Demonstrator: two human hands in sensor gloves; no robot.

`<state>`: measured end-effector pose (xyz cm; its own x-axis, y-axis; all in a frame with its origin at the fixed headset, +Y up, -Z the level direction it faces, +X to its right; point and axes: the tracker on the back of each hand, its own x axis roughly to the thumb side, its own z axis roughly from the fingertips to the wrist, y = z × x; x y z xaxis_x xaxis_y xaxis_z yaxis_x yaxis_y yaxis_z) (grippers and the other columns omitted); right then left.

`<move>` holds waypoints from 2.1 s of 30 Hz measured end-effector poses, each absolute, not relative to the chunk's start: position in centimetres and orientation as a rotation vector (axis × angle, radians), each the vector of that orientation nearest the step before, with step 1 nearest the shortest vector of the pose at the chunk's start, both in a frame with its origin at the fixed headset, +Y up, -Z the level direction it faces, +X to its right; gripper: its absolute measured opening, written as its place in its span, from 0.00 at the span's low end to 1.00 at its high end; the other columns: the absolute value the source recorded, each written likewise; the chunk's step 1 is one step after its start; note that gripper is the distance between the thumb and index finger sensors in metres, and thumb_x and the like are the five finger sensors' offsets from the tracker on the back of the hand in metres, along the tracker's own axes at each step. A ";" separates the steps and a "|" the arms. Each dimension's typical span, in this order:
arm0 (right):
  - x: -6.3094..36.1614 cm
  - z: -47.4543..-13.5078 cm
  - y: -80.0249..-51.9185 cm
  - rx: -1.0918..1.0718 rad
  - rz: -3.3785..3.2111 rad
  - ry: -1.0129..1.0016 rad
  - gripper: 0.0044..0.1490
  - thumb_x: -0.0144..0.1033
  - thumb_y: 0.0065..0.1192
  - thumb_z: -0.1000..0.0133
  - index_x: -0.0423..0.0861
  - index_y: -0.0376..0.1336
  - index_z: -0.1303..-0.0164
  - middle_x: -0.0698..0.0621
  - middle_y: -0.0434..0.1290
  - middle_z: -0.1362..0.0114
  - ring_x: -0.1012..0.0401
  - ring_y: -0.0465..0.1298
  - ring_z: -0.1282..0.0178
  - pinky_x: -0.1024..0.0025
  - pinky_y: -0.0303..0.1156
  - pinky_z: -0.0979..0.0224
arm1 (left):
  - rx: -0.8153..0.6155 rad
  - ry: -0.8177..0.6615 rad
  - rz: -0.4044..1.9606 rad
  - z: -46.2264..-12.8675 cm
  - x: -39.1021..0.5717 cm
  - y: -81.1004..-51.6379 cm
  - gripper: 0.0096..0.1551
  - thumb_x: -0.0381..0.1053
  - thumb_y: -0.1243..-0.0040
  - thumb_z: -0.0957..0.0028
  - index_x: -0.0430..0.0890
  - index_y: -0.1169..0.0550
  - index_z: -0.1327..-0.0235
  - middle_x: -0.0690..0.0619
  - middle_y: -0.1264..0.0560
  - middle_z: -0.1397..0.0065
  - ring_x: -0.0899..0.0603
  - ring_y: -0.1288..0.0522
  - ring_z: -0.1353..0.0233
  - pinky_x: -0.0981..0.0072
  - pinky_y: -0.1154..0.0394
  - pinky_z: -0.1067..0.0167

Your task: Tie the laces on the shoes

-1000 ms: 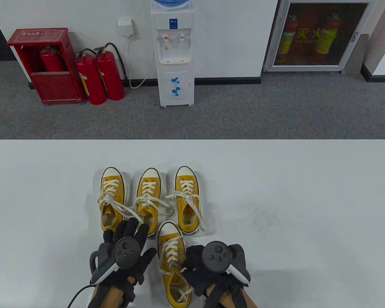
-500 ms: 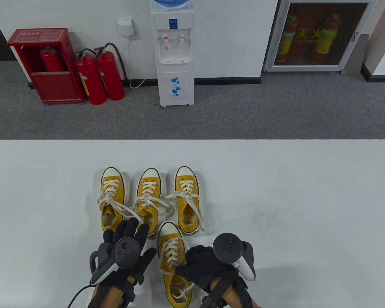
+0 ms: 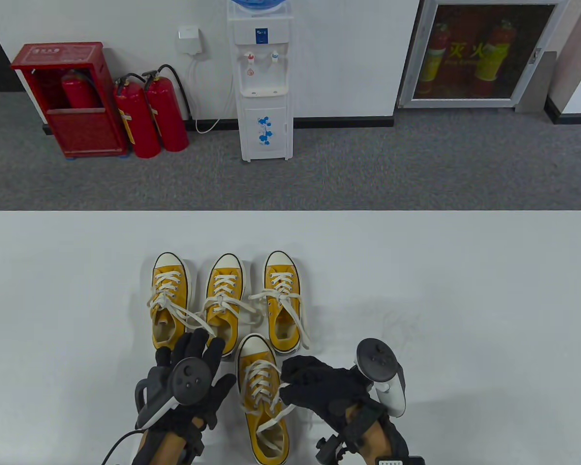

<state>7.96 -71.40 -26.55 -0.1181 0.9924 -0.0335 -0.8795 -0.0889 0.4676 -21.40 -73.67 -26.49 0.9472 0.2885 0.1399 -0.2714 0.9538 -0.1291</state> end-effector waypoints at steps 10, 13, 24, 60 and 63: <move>8.8 -26.6 -70.6 0.358 1.483 0.355 0.30 0.51 0.76 0.53 0.42 0.79 0.51 0.50 0.62 0.21 0.44 0.58 0.19 0.23 0.32 0.29 | -0.107 -0.160 0.286 -26.5 -21.4 -73.7 0.48 0.71 0.49 0.47 0.56 0.46 0.15 0.45 0.57 0.09 0.29 0.58 0.11 0.19 0.65 0.27; 8.8 -26.7 -70.8 0.364 1.443 0.376 0.28 0.49 0.76 0.53 0.42 0.78 0.50 0.49 0.61 0.21 0.45 0.60 0.20 0.23 0.34 0.28 | -0.107 -0.160 0.285 -26.5 -21.4 -73.7 0.48 0.71 0.49 0.47 0.56 0.46 0.15 0.45 0.57 0.09 0.29 0.58 0.11 0.19 0.65 0.27; 9.0 -27.1 -72.2 0.313 1.480 0.397 0.28 0.29 0.68 0.51 0.53 0.74 0.39 0.50 0.69 0.29 0.56 0.77 0.41 0.32 0.53 0.25 | -0.111 -0.172 0.315 -26.5 -21.3 -73.8 0.48 0.71 0.49 0.47 0.56 0.46 0.15 0.45 0.57 0.09 0.29 0.58 0.11 0.19 0.64 0.27; 8.6 -27.3 -72.4 0.455 1.417 0.443 0.38 0.46 0.74 0.52 0.48 0.69 0.30 0.49 0.63 0.23 0.57 0.75 0.41 0.31 0.52 0.23 | -0.186 -0.377 0.571 -27.2 -14.9 -74.1 0.21 0.57 0.41 0.46 0.55 0.20 0.41 0.48 0.31 0.17 0.32 0.43 0.12 0.18 0.57 0.25; 8.6 -27.4 -72.5 0.442 1.408 0.438 0.41 0.55 0.74 0.51 0.48 0.69 0.30 0.49 0.62 0.23 0.56 0.74 0.38 0.30 0.51 0.23 | -0.167 -0.360 0.615 -27.1 -16.0 -73.6 0.21 0.58 0.41 0.46 0.54 0.21 0.43 0.48 0.27 0.21 0.33 0.34 0.17 0.18 0.53 0.26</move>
